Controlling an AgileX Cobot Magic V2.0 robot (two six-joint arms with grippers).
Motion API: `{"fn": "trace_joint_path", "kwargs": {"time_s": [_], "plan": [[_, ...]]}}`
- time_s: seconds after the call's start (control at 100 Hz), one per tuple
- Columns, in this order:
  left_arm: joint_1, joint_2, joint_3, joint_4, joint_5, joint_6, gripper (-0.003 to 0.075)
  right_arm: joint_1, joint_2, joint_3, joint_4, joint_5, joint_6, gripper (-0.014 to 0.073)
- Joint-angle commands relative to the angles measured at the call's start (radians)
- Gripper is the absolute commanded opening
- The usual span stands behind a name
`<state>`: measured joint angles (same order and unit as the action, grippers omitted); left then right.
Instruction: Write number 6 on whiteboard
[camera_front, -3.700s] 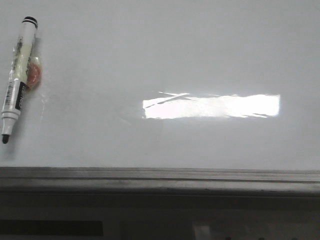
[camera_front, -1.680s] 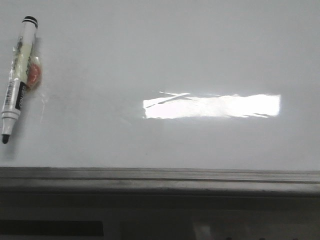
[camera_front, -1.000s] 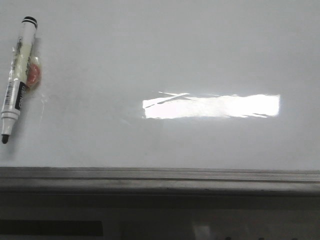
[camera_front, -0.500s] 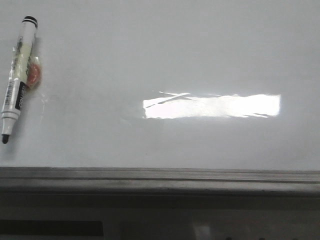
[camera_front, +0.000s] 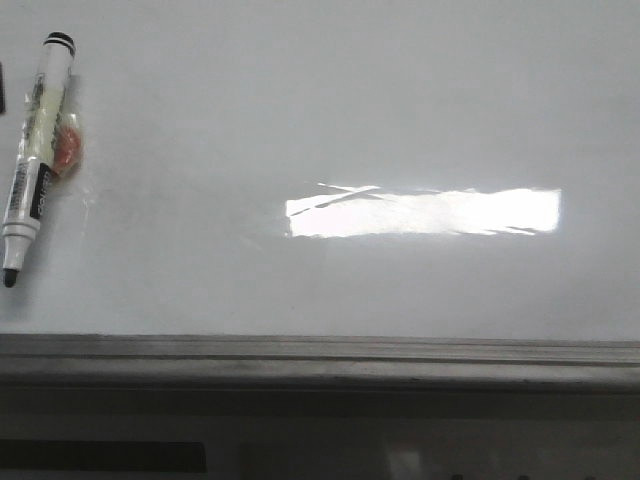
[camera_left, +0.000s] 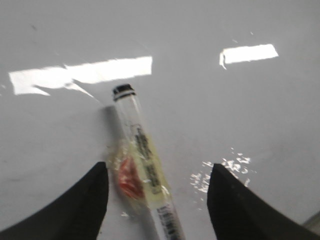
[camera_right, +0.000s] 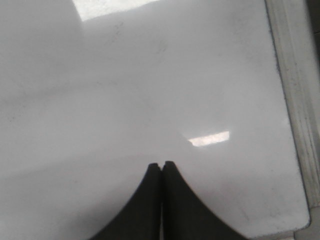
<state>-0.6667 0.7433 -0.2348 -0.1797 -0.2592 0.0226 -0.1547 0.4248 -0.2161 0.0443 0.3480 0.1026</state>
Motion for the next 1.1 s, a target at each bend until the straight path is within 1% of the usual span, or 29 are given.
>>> {"fn": "trace_joint_path", "kwargs": {"time_s": [0.0, 0.12, 0.31, 0.4, 0.45, 0.5, 0.52, 0.55, 0.57, 0.62, 0.66, 0.7, 0.71, 0.76, 0.94, 0.99, 1.09], "plan": [[-0.053, 0.063, -0.027, -0.048, -0.113, -0.005, 0.0371, 0.002, 0.016, -0.024, -0.001, -0.079, 0.003, -0.0064], [-0.068, 0.145, -0.029, -0.164, -0.152, -0.005, 0.0354, 0.002, 0.016, -0.024, 0.002, -0.079, 0.003, -0.0064], [-0.073, 0.186, -0.029, -0.166, -0.145, -0.007, 0.0354, 0.002, 0.016, -0.024, 0.002, -0.089, 0.003, -0.0064], [-0.073, 0.198, -0.029, -0.166, -0.128, -0.060, 0.0353, 0.009, 0.016, -0.024, 0.011, -0.089, 0.003, -0.0064], [-0.073, 0.205, -0.029, -0.166, -0.118, -0.060, 0.0335, 0.024, 0.016, -0.024, 0.011, -0.089, 0.003, -0.0064], [-0.073, 0.211, -0.029, -0.166, -0.103, -0.060, 0.0273, 0.055, 0.016, -0.024, 0.011, -0.089, 0.003, -0.0064], [-0.073, 0.212, -0.029, -0.166, -0.100, -0.060, 0.0251, 0.075, 0.016, -0.024, 0.011, -0.089, 0.003, -0.0064], [-0.073, 0.215, -0.029, -0.166, -0.098, -0.058, 0.0188, 0.118, 0.016, -0.024, 0.011, -0.091, 0.003, -0.0064], [-0.073, 0.215, -0.029, -0.166, -0.095, -0.058, 0.0161, 0.139, 0.016, -0.024, 0.011, -0.090, 0.003, -0.0064], [-0.073, 0.215, -0.029, -0.166, -0.087, -0.058, 0.0045, 0.225, 0.016, -0.024, 0.011, -0.090, 0.003, -0.0064], [-0.073, 0.215, -0.029, -0.166, -0.086, -0.058, -0.0024, 0.281, 0.020, -0.027, 0.011, -0.082, 0.003, -0.0064], [-0.073, 0.215, -0.029, -0.164, -0.086, -0.058, -0.0020, 0.352, 0.028, -0.033, 0.011, -0.079, 0.003, -0.0064], [-0.073, 0.215, -0.029, -0.164, -0.083, -0.058, -0.0020, 0.352, 0.028, -0.033, 0.011, -0.079, 0.003, -0.0064], [-0.073, 0.215, -0.029, -0.164, -0.081, -0.056, -0.0020, 0.420, 0.042, -0.044, 0.011, -0.086, 0.003, -0.0064], [-0.073, 0.210, -0.031, -0.132, -0.081, -0.051, -0.0020, 0.583, 0.130, -0.116, 0.002, -0.101, 0.003, -0.0064], [-0.073, 0.200, -0.031, -0.105, -0.081, -0.051, -0.0020, 0.632, 0.167, -0.149, 0.002, -0.099, -0.001, -0.0064], [-0.079, 0.169, -0.031, 0.009, -0.081, -0.051, -0.0020, 0.752, 0.259, -0.236, 0.002, -0.099, -0.048, -0.0064]]}}
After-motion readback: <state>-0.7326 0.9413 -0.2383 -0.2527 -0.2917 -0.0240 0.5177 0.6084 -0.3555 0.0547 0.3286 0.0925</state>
